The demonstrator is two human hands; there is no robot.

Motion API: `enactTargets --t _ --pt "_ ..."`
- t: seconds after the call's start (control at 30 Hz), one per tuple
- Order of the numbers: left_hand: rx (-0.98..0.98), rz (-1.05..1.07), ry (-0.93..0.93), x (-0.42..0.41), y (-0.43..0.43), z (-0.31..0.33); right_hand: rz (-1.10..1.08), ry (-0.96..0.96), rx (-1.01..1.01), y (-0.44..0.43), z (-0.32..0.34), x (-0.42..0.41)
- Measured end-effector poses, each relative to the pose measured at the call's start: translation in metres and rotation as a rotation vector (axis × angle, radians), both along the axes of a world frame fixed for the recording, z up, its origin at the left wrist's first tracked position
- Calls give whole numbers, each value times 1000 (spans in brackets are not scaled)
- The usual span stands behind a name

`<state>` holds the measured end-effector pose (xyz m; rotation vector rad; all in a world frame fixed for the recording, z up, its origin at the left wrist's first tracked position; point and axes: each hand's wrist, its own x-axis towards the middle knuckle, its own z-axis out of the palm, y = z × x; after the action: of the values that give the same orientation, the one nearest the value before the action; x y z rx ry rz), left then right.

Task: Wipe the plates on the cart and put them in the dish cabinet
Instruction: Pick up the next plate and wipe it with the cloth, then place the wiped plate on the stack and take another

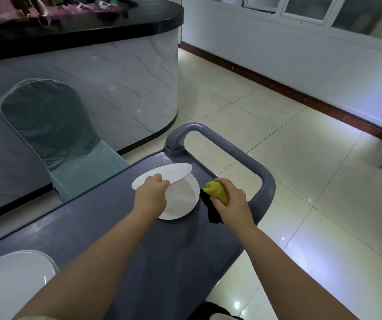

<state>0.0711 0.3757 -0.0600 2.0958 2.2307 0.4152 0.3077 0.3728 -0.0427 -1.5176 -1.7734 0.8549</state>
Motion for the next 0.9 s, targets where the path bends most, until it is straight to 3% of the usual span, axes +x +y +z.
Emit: enactTargets --t 0.17,0.33,0.47,0.63,0.9 --pt "-138 -148 96 5 -13 -43 2 2 -47 3 -8 4" --pt "-244 -155 114 20 -22 -66 35 -5 -66 1 -18 7" --pt "-136 -125 55 22 -26 -91 58 -18 -87 0 -23 7" --pt "-26 -121 -57 19 -30 -69 129 -34 -67 2 -22 -12" --pt "127 358 -84 -47 -93 2 464 19 40 -2 -5 -112"
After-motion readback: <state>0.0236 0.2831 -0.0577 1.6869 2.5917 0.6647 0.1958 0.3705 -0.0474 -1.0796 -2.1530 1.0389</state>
